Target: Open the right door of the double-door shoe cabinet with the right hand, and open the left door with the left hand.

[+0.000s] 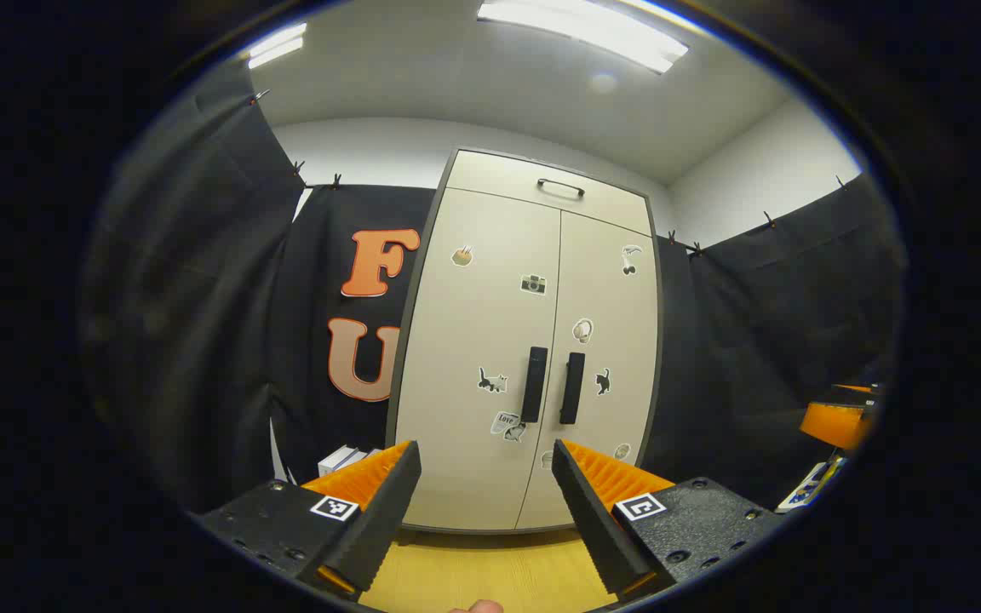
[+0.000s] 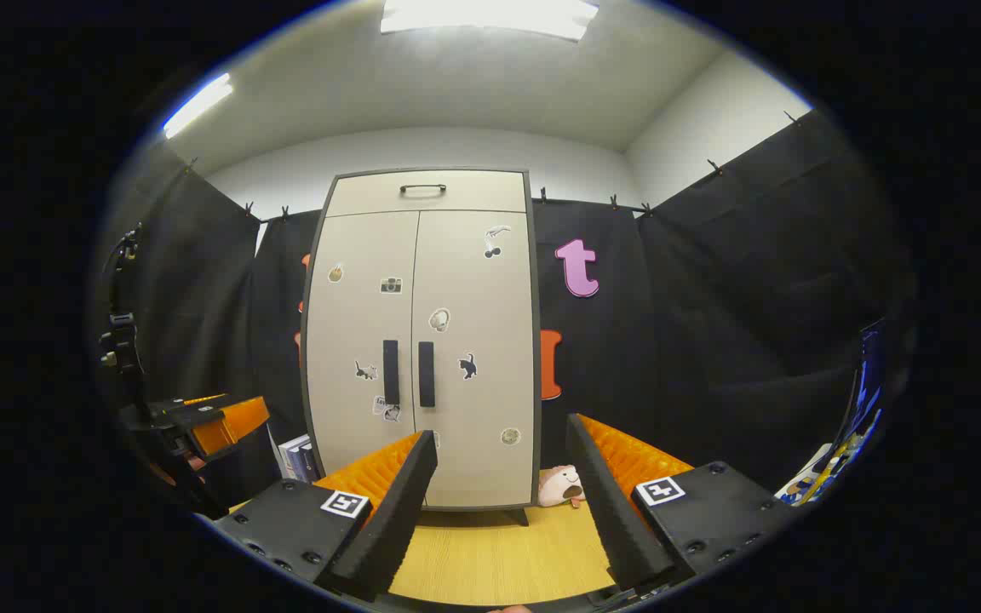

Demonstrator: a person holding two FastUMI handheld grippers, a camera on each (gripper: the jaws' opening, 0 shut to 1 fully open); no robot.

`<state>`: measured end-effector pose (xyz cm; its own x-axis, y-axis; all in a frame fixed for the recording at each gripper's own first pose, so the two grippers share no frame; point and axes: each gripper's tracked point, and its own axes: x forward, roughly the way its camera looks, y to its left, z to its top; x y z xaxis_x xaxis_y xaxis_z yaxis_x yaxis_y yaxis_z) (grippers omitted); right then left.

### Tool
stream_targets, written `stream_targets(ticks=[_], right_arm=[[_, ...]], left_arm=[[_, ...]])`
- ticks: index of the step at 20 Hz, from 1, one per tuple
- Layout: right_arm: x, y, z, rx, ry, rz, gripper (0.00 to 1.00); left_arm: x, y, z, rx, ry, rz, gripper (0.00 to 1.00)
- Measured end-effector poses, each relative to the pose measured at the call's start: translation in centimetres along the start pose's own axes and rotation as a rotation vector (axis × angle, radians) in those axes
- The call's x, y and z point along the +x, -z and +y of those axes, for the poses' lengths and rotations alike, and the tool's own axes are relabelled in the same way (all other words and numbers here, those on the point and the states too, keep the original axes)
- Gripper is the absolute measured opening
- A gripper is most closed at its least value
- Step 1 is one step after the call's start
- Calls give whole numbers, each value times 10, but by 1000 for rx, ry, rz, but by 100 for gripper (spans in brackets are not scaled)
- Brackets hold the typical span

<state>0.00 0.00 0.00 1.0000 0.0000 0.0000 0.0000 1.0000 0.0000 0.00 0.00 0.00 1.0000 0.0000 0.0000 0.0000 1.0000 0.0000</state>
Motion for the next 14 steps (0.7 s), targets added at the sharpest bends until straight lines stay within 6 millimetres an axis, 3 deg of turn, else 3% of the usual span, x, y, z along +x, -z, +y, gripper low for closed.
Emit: stream_targets(ticks=[14], right_arm=[[15, 7, 8, 26, -3, -13, 98]], left_arm=[[7, 1, 10, 14, -26, -6, 94]])
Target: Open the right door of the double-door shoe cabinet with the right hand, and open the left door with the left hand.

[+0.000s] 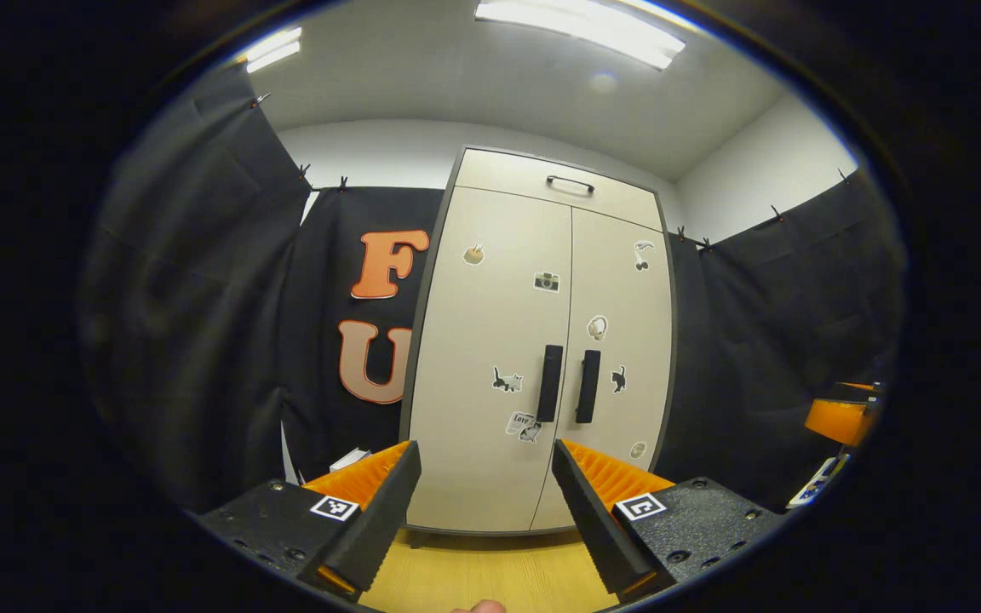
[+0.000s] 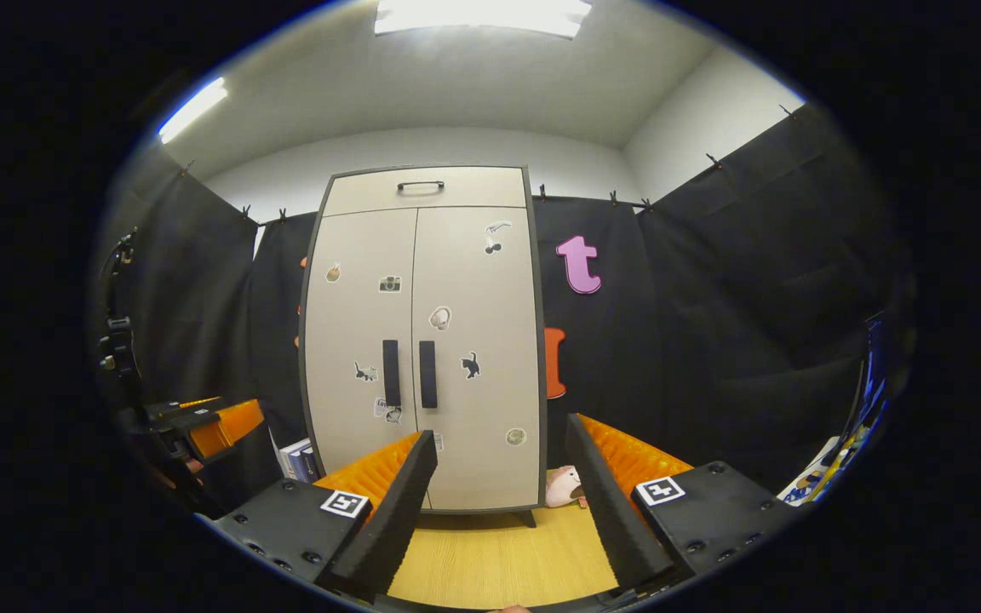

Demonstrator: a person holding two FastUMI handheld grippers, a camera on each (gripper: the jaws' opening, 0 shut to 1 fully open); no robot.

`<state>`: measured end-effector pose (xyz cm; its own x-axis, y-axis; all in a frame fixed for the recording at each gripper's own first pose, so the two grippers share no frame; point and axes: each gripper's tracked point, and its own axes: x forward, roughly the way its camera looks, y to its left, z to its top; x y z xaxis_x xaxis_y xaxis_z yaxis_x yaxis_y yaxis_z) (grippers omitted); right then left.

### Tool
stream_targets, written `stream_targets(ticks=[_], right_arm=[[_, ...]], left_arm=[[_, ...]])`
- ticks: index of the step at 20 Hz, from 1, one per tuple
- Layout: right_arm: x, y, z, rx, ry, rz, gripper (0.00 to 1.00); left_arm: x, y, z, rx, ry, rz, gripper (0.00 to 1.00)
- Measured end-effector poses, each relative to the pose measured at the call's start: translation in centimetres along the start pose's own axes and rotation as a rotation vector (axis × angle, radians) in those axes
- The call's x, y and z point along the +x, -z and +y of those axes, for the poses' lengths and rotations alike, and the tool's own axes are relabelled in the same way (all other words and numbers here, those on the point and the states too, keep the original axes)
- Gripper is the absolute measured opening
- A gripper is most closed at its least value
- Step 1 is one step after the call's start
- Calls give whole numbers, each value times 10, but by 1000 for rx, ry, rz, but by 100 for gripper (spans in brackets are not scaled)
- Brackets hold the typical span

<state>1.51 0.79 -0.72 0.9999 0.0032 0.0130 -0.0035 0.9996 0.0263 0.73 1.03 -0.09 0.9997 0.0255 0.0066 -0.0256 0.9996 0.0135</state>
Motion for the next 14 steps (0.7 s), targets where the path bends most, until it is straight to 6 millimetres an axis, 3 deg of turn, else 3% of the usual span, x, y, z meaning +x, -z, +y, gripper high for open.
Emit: stream_targets(ticks=[3, 9, 14], right_arm=[[3, 3, 5, 2, -16, -4, 98], [7, 10, 17, 30, -48, 16, 98], [6, 20, 17, 30, -21, 36, 98]], left_arm=[[2, 0, 1, 16, -8, -8, 97], [7, 22, -5, -37, 5, 26, 95], [12, 30, 5, -46, -3, 36, 94]])
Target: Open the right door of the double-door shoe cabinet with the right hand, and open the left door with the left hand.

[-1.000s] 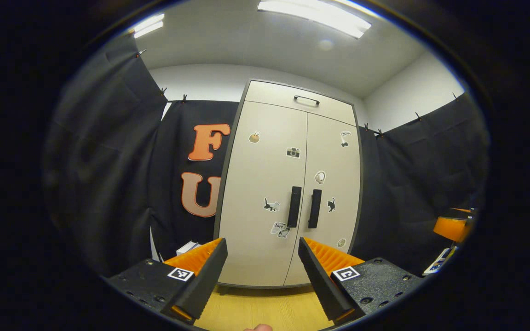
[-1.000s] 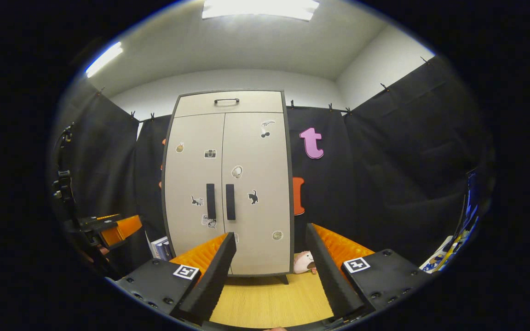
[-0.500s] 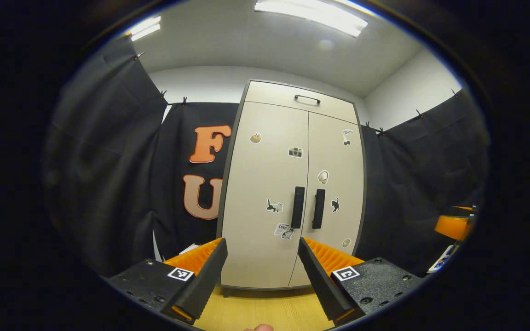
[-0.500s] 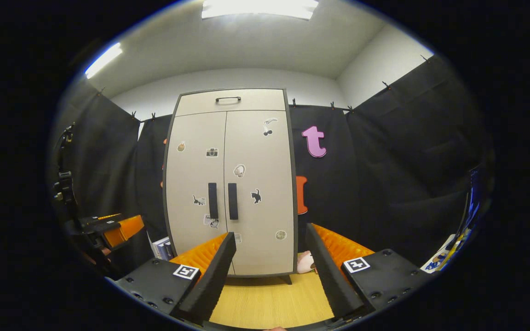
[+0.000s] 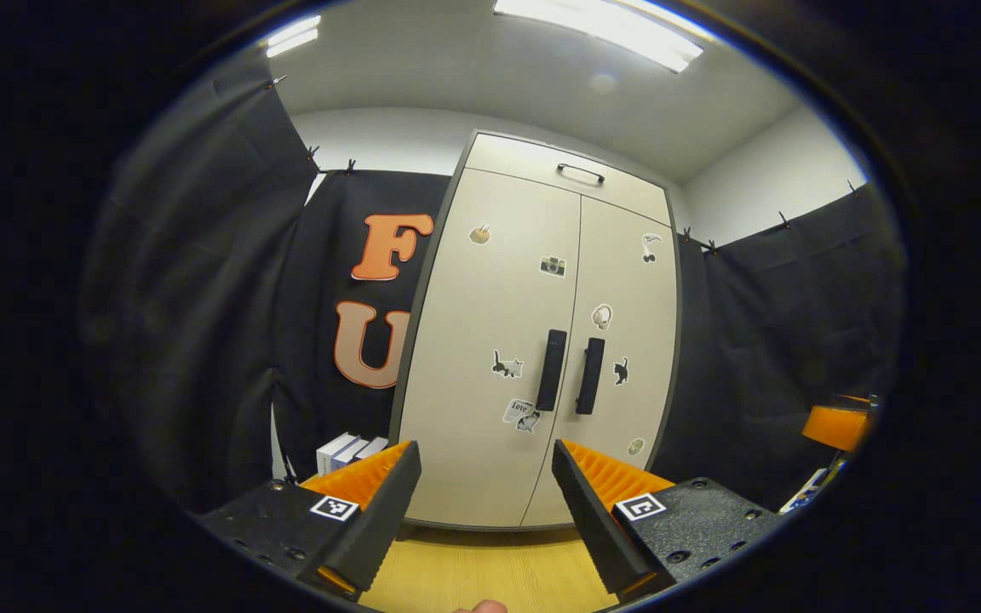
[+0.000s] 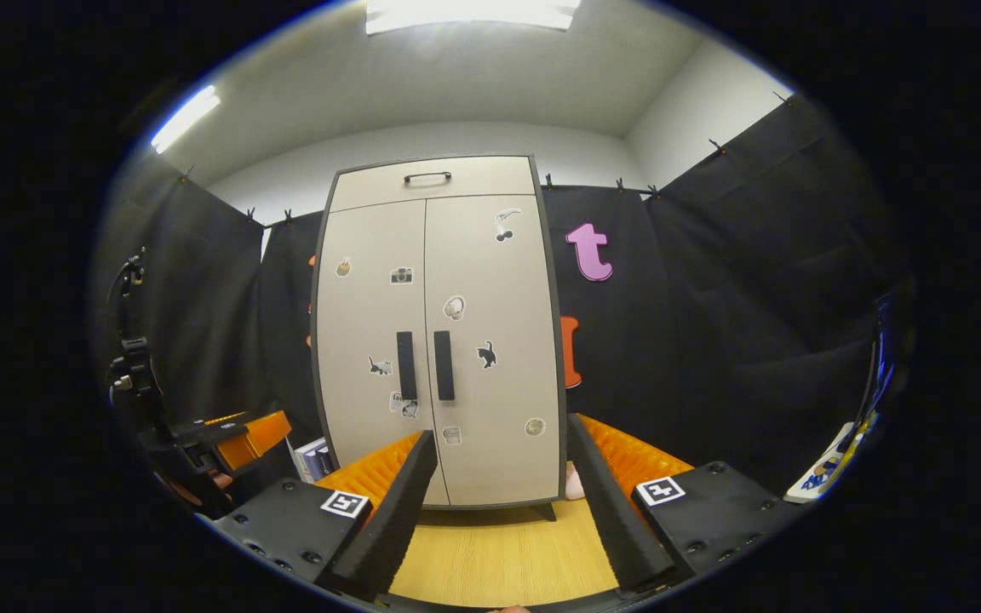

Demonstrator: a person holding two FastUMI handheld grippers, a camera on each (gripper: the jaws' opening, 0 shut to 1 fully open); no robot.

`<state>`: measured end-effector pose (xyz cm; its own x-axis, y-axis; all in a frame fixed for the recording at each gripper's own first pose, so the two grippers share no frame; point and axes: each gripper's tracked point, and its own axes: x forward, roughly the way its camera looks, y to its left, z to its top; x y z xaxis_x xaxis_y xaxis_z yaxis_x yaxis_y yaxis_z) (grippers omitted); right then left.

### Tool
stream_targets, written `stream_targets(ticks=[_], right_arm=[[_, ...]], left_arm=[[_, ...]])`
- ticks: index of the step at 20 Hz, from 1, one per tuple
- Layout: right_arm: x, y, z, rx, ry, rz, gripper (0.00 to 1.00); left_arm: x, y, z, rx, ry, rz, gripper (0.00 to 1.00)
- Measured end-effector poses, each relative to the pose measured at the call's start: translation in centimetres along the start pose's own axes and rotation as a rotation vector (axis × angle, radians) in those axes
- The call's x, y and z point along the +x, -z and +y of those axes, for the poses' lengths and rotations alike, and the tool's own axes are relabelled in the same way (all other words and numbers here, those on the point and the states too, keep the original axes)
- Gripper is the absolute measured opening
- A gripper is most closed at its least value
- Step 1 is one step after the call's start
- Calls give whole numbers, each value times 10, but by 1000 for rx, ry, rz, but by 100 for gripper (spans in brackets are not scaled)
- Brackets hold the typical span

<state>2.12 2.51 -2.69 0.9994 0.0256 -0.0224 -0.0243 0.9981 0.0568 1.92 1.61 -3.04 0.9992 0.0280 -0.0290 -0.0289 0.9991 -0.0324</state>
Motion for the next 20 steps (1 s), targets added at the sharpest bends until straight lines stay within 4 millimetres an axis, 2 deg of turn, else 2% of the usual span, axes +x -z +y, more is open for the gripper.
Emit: stream_targets(ticks=[4, 7, 9, 12, 14, 16, 20], right_arm=[[10, -8, -7, 21, 25, -11, 98], [35, -7, -25, 43, 50, 8, 98], [59, -9, -32, 37, 28, 0, 98], [111, -23, -40, -35, -32, -6, 98], [145, -45, -27, -34, -120, -20, 98], [178, -64, -10, 19, -206, -46, 98], [234, -61, 36, 18, -331, -1, 98]], left_arm=[[10, -1, 1, 18, -19, -6, 94], [16, 1, 2, 14, -46, 1, 94], [19, -2, 5, 12, -89, -24, 94], [32, -5, -3, 30, -146, -54, 94], [31, -11, -4, 30, -201, -72, 94], [27, -9, -12, 37, -230, -59, 94], [18, -10, -11, 96, -299, -83, 94]])
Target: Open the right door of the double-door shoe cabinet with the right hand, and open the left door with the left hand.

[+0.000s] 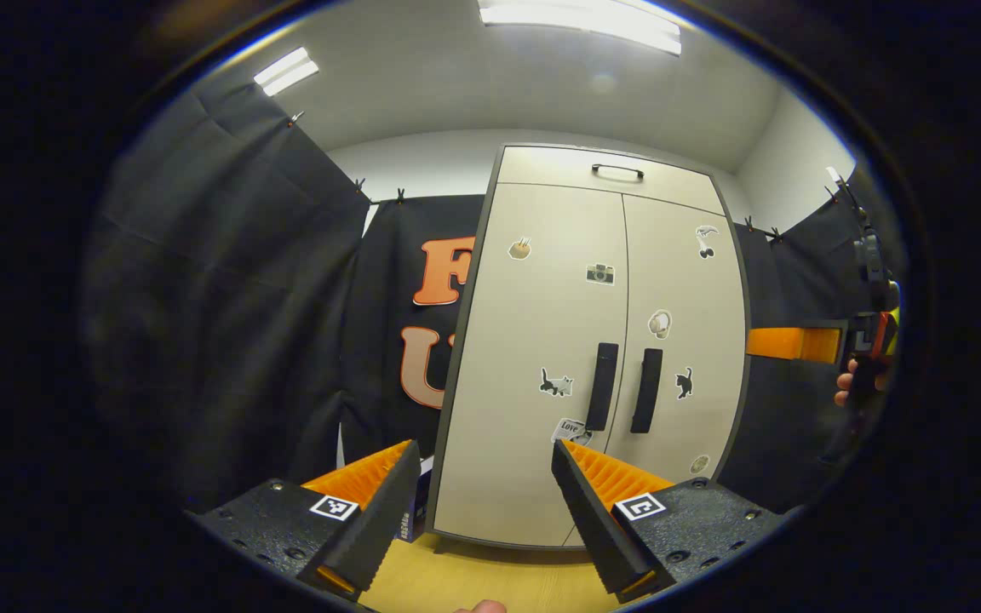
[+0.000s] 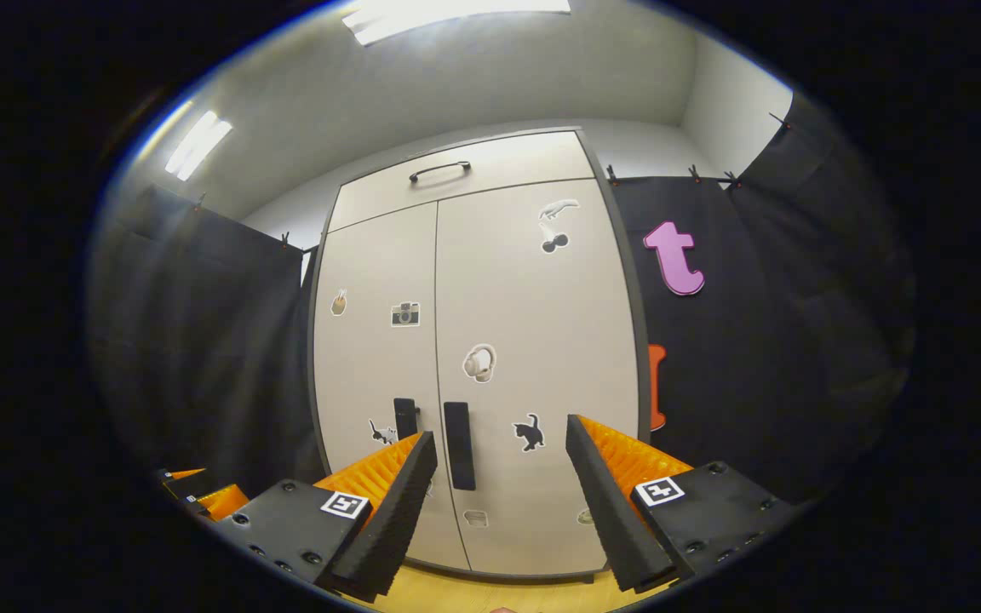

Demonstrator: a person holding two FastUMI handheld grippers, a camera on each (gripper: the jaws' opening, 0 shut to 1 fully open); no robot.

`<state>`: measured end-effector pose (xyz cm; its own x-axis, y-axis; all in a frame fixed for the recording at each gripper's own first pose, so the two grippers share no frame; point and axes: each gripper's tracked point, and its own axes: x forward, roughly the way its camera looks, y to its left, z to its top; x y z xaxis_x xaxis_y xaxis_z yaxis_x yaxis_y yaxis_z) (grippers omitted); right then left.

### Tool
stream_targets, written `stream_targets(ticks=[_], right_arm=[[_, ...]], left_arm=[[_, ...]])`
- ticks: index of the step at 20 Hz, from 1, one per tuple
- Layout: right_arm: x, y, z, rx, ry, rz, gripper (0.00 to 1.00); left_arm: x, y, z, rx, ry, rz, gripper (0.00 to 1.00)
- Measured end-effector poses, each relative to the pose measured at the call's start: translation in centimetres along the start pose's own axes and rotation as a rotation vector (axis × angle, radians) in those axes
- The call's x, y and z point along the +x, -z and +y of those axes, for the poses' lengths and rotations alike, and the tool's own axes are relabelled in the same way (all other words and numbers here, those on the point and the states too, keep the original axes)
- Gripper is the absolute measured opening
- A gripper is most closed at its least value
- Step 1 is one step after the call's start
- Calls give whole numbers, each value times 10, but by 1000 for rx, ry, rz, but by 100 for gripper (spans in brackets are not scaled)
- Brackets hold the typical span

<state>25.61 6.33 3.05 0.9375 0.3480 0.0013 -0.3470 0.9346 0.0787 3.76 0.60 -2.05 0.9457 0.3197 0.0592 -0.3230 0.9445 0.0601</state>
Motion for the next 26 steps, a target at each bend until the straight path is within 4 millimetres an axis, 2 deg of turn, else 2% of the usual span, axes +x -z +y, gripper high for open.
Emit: stream_targets(ticks=[3, 5, 6, 8, 9, 10, 11, 12, 14, 15, 17, 18, 19, 22, 23, 25, 26], right_arm=[[37, 3, 18, -27, -1, -16, 98], [50, 8, 21, -42, 36, -22, 98], [56, 13, 21, -49, 59, -15, 93], [69, 22, 23, -47, 82, 0, 93], [77, 27, 27, -38, 75, -4, 97], [84, 30, 27, -30, 81, -8, 89], [91, 38, 26, -25, 88, 4, 94], [97, 46, 27, -16, 89, 23, 93], [113, 60, 27, 6, 90, 55, 91], [120, 67, 24, 11, 98, 65, 96], [133, 80, 19, 22, 120, 96, 76], [136, 85, 19, 37, 113, 109, 80], [141, 92, 20, 46, 114, 125, 72], [152, 113, 19, 54, 115, 173, 71], [157, 112, 23, 62, 108, 159, 62], [155, 112, 26, 27, 115, 136, 41], [153, 112, 26, -5, 117, 128, 41]], left_arm=[[7, 5, -6, 6, 38, -9, 92], [15, 16, -7, -5, 65, 19, 94], [19, 18, -7, -10, 87, 16, 95], [27, 24, 4, -10, 89, 24, 94], [32, 27, 8, -10, 97, 25, 92], [35, 28, 12, -10, 102, 27, 94], [39, 31, 18, -10, 100, 34, 94], [42, 35, 24, -10, 98, 41, 92], [44, 36, 33, -6, 96, 41, 94], [45, 35, 38, -5, 91, 35, 94], [45, 35, 45, -5, 82, 26, 97], [45, 35, 48, -5, 78, 25, 94], [45, 36, 51, -3, 75, 24, 94], [47, 37, 60, 15, 55, 23, 94], [46, 36, 64, 19, 47, 20, 94], [45, 38, 69, 18, 36, 20, 94], [45, 38, 71, 14, 33, 21, 94]])
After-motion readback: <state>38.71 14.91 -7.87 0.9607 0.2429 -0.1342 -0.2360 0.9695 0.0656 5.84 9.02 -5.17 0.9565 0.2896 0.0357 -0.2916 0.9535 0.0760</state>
